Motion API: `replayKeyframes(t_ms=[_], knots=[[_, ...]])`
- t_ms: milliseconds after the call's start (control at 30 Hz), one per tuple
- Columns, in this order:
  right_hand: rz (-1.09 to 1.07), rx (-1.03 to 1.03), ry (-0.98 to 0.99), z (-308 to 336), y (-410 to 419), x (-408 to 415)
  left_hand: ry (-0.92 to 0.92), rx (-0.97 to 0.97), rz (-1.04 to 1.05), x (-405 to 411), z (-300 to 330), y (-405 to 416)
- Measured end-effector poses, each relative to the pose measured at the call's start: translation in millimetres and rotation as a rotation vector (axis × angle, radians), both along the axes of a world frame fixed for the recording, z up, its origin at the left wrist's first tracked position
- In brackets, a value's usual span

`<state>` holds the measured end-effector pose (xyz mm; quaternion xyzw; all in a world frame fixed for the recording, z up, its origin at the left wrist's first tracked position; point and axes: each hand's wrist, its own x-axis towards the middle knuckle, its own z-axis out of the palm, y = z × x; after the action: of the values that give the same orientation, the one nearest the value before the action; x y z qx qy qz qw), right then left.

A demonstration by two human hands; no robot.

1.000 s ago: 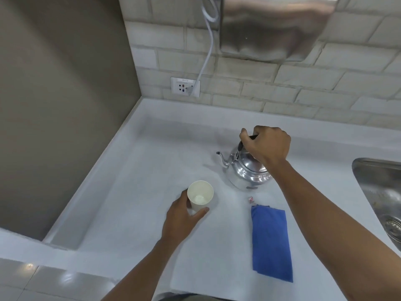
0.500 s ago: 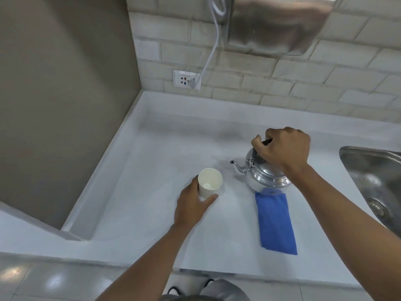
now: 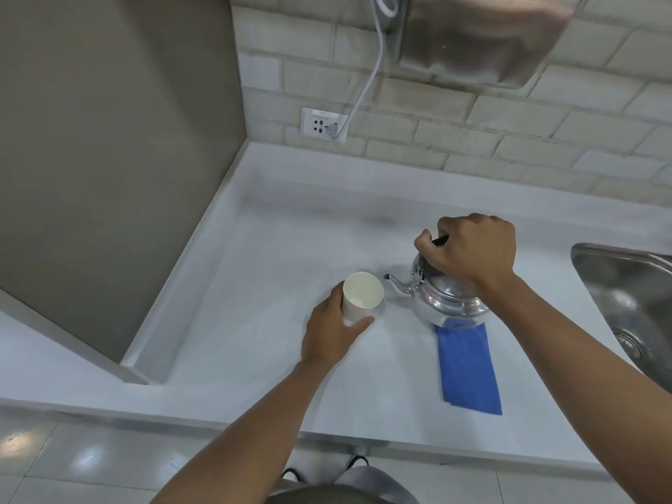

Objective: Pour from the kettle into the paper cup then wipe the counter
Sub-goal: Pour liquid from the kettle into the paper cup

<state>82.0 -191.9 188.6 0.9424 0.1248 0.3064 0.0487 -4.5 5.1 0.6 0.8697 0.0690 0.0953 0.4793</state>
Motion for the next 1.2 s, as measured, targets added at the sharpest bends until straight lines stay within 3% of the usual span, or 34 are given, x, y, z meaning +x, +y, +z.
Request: replayKeyframes(t_ms=[1200], knots=[[0.139,-0.157,-0.033,11.7,28.9,-5.2,0.019,-0.010,-0.017,-1.1,-1.3,2.1]])
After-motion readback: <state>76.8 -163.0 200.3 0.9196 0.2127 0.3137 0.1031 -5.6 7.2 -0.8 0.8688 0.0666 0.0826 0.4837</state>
